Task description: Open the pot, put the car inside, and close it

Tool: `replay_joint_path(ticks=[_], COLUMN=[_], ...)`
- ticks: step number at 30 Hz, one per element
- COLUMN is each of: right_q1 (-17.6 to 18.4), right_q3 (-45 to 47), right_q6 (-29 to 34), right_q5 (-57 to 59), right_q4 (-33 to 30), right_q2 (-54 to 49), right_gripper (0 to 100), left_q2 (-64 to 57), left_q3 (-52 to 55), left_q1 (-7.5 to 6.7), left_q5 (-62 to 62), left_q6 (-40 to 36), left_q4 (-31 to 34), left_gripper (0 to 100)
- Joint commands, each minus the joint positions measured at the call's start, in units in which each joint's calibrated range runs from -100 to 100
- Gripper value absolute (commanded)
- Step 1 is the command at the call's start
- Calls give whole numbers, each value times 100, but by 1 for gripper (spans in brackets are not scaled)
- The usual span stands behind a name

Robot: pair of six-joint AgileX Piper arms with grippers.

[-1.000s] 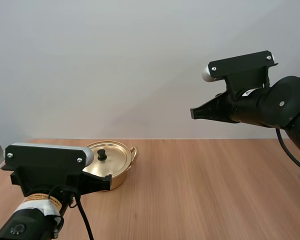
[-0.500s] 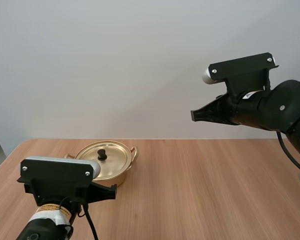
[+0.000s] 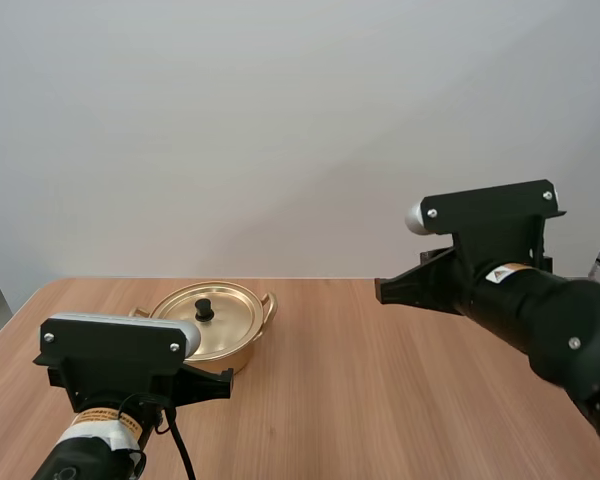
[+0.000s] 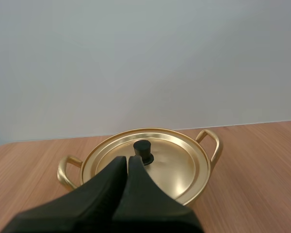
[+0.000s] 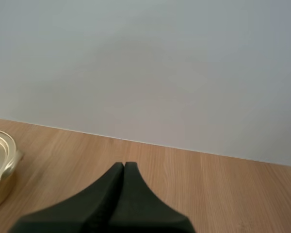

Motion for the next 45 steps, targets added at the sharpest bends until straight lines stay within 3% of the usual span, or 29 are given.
replay_joint_path(ticks=[1,6,11,14,17,20,24,39,45], right_q1=[16,23,-1,-1,-1,-1,-1,-1,226], right_q3=[335,941,1015,1015,1199,1576,1832,2578,2578], right_q6=[-6,104,816,817,838,1571,2337,2511,2936], right_q5=[-116,-51,-101,-118,-140,-140,-140,-837,-821], right_q4=[-189,-495,-763,-779,-1236,-2009,-2435,-2251,-2294], right_q2=[-913,-2261,-2203,-2203,-2203,-2216,-2216,-2216,-2216], right_gripper=[0,0,0,0,0,0,0,0,0], left_q2=[0,0,0,0,0,0,0,0,0], left_q3=[0,0,0,0,0,0,0,0,0], left_q1=[2,2,2,2,2,2,2,2,2], left_q5=[-11,-11,-11,-11,-11,-11,-11,-11,-11], left_q6=[2,2,2,2,2,2,2,2,2], left_q4=[-8,-8,-8,-8,-8,-8,-8,-8,-8], left_gripper=[3,3,3,3,3,3,3,3,3])
